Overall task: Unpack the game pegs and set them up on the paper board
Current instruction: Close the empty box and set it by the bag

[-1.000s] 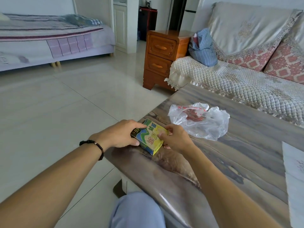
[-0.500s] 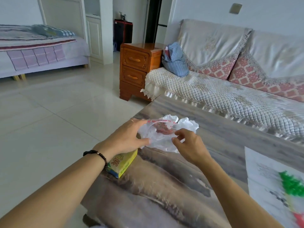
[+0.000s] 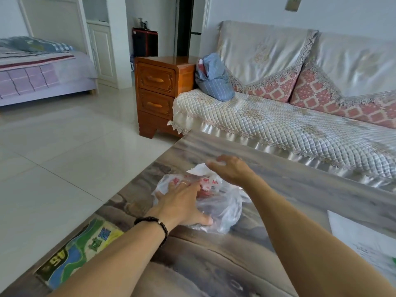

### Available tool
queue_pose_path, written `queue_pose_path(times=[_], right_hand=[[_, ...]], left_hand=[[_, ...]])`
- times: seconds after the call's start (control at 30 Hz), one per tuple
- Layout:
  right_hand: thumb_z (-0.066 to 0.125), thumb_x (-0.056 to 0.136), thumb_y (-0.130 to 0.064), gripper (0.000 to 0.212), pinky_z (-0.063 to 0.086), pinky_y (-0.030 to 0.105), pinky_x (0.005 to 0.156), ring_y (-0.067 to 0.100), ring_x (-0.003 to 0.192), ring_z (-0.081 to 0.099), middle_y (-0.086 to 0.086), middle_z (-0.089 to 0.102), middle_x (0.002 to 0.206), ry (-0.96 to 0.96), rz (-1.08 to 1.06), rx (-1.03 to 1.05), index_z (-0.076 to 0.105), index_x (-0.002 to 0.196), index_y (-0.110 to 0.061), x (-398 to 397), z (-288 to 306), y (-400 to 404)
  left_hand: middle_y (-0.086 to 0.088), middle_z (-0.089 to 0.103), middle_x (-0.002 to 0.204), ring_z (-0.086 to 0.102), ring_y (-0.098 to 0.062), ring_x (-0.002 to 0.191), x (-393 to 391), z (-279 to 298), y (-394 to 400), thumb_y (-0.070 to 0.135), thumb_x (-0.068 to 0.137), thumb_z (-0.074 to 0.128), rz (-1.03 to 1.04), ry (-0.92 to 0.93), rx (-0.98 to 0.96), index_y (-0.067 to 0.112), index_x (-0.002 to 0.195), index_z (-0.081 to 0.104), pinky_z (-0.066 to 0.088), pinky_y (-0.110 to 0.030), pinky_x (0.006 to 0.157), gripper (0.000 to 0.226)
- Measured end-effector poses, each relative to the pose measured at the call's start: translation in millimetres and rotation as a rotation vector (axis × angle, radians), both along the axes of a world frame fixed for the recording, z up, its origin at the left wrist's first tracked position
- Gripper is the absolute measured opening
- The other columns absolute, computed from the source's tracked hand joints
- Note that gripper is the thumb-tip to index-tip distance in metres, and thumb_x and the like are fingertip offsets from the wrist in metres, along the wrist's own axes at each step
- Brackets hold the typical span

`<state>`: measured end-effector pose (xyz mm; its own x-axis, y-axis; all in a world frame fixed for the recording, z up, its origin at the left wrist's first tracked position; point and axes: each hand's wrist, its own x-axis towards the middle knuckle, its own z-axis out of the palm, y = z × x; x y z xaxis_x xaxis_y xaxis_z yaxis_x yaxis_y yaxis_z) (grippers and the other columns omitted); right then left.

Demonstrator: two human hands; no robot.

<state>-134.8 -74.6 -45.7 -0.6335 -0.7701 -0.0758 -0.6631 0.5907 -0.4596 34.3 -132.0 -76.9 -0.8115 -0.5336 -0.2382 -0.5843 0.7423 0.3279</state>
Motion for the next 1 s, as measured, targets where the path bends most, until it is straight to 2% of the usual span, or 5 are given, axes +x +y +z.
queue_pose_path(times=[0.13, 0.3, 0.43, 0.73, 1.0], right_hand=[[0.061, 0.085, -0.036, 0.036, 0.045, 0.030, 0.077, 0.028, 0.101, 0.061, 0.009, 0.069, 0.101, 0.119, 0.047, 0.144, 0.065, 0.107, -0.008, 5, -14, -20], [0.071, 0.077, -0.011, 0.008, 0.040, 0.021, 0.050, 0.017, 0.064, 0.055, 0.003, 0.060, 0.069, -0.119, -0.088, -0.096, 0.064, 0.073, -0.012, 3, -12, 18], [0.073, 0.075, -0.008, 0.011, 0.056, 0.041, 0.071, 0.023, 0.074, 0.063, 0.017, 0.071, 0.086, -0.232, -0.148, -0.304, 0.070, 0.085, -0.004, 11, 16, 73], [0.073, 0.077, -0.016, 0.015, 0.043, 0.030, 0.059, 0.016, 0.062, 0.052, 0.005, 0.060, 0.070, -0.078, -0.202, -0.467, 0.066, 0.079, -0.003, 54, 114, 258], [0.073, 0.077, -0.020, 0.016, 0.042, 0.029, 0.060, 0.012, 0.060, 0.052, 0.009, 0.061, 0.069, 0.063, -0.466, -0.430, 0.067, 0.081, -0.006, 105, 148, 493]], left_hand=[[0.005, 0.061, 0.104, 0.055, -0.018, 0.099, 9, 1, -1, 0.050, 0.073, 0.076, -0.054, 0.169, -0.087, 0.023, 0.085, 0.055, 0.048, -0.039, 0.085, 0.036], [0.003, 0.060, 0.078, 0.055, -0.019, 0.078, 20, 7, 6, 0.020, 0.080, 0.076, -0.028, 0.345, -0.170, 0.021, 0.064, 0.041, 0.038, -0.030, 0.063, 0.038], [0.008, 0.059, 0.076, 0.058, -0.015, 0.077, 27, 23, 27, 0.007, 0.079, 0.073, 0.013, 0.438, -0.123, 0.024, 0.066, 0.045, 0.051, -0.032, 0.067, 0.036], [0.013, 0.058, 0.085, 0.055, -0.007, 0.078, 35, 121, 145, 0.007, 0.077, 0.071, -0.160, 0.556, -0.131, 0.028, 0.084, 0.057, 0.034, -0.019, 0.054, 0.026], [0.010, 0.062, 0.089, 0.058, -0.008, 0.080, 7, 140, 330, 0.016, 0.075, 0.074, -0.487, 0.602, 0.117, 0.024, 0.094, 0.062, 0.037, -0.017, 0.058, 0.024]])
